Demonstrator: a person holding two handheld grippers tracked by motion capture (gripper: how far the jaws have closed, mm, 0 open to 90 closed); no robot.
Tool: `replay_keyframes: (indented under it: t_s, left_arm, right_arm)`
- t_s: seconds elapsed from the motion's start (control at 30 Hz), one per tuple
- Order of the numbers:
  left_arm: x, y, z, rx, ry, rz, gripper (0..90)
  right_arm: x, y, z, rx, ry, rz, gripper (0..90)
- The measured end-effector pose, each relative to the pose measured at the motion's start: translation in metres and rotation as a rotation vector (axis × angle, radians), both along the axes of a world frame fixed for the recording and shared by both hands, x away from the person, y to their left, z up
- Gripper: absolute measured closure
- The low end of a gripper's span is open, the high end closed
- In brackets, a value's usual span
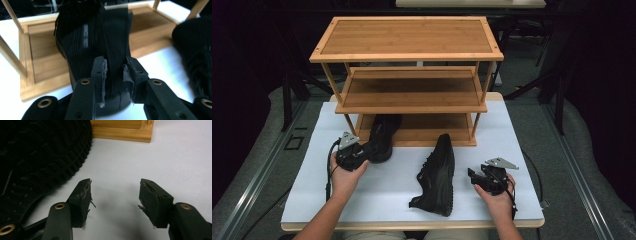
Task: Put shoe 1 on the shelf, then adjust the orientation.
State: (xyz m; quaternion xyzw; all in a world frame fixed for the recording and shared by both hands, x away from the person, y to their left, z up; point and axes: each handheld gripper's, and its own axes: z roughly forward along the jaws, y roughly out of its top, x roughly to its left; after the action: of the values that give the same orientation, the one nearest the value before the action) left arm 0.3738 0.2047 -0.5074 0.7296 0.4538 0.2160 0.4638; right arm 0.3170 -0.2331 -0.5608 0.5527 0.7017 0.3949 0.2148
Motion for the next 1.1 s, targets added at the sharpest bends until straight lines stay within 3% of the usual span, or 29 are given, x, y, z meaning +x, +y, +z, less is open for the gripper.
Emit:
replay_keyframes:
  t_s: [0.07,0.1,0.27,0.5,0.57,0.7,0.83,0.87,1.0,1.1]
  left_arm:
    - [0.007,-0.002,0.001,-0.019,0.02,0.013,71.4]
    - [0.012,-0.003,0.0,-0.005,0.014,0.026,71.6]
    - [0.024,-0.01,-0.001,-0.02,0.019,0.046,71.7]
    - [0.038,-0.018,-0.001,-0.032,0.037,0.041,70.5]
    - [0.038,-0.018,-0.001,-0.053,0.033,0.042,68.4]
    - [0.028,-0.016,0.001,-0.034,0.02,0.038,66.1]
    - [0.014,0.0,0.004,-0.027,0.027,0.021,62.2]
    - [0.011,0.004,0.004,-0.028,0.032,0.022,61.0]
    - [-0.008,0.028,0.003,-0.06,0.042,0.01,56.9]
    - [-0.017,0.039,-0.002,-0.093,0.042,-0.022,52.0]
  right_arm:
    - [0.0,0.0,0.0,0.001,0.002,-0.002,42.3]
    - [0.0,-0.001,0.0,0.002,0.002,-0.002,42.4]
    - [0.0,-0.001,0.0,0.004,0.001,0.002,42.4]
    - [0.0,0.0,0.0,0.001,-0.001,0.007,42.2]
    - [-0.001,0.0,0.001,-0.002,-0.006,0.004,42.0]
    - [-0.003,0.002,0.004,-0.012,-0.023,0.013,40.9]
    - [-0.005,0.008,0.01,-0.018,-0.035,0.051,40.3]
    - [-0.006,0.011,0.013,-0.04,-0.034,0.037,40.4]
    - [-0.007,0.023,0.022,-0.028,-0.006,0.12,40.5]
    - [-0.01,0.035,0.034,-0.049,-0.031,0.157,41.7]
